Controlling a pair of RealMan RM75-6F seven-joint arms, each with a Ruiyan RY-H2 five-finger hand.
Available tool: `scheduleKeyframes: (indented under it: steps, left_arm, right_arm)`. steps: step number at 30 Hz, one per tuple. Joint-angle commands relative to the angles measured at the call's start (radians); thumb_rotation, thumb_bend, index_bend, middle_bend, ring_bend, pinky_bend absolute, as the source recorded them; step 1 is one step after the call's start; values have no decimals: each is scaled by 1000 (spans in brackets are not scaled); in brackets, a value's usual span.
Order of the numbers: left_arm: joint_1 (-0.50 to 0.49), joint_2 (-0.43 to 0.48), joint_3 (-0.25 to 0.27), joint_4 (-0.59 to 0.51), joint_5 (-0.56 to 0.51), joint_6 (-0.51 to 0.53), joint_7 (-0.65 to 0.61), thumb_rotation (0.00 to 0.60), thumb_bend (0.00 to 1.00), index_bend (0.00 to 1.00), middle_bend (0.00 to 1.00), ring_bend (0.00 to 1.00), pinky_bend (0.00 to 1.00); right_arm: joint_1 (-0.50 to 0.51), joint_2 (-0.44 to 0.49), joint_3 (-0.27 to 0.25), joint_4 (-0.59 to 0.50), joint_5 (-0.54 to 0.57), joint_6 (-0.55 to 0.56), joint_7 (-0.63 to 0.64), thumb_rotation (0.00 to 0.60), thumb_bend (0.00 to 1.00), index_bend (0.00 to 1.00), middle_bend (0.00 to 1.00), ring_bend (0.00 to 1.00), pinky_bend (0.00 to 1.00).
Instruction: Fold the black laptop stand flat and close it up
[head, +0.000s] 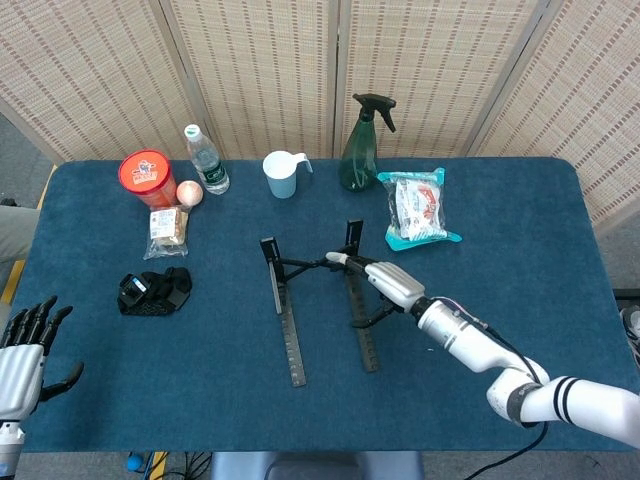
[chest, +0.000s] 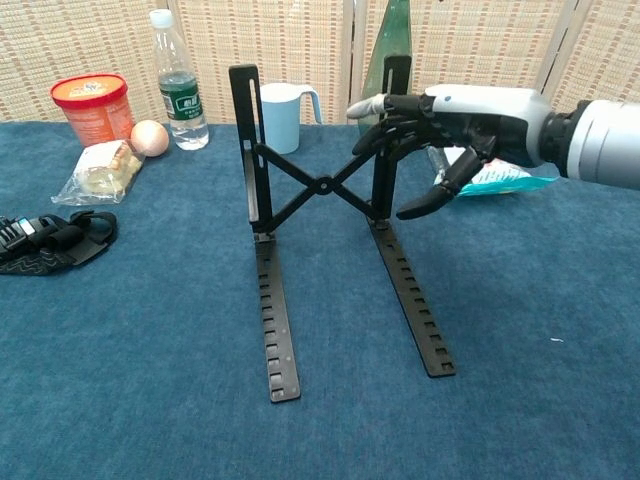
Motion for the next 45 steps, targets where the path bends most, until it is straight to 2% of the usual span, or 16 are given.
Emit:
scheduleKeyframes:
  steps: [1,11,27,45]
  left_arm:
    - [-3,-3,0,2,0,-5,0,600,235,115,20,9,14]
    - [1,-3,2,4,-4,-3,0,600,234,115,20,9,14]
    - [3,-3,2,4,-22,-14,11,600,235,115,20,9,14]
    - [6,-3,1,7,-26,-12,7,600,235,115,20,9,15]
  right_arm:
    - [-11,22,-33,-12,-22,-7,33,600,0,88,216,110,165]
    - [5,-36,-41,76,31,-77,76,600,0,88,275,111,165]
    - [12,-122,-31,214,72,-132,156,600,0,88,278,112,165]
    - [37,-163,3,281,94,-162,159,600,7,88,278,112,165]
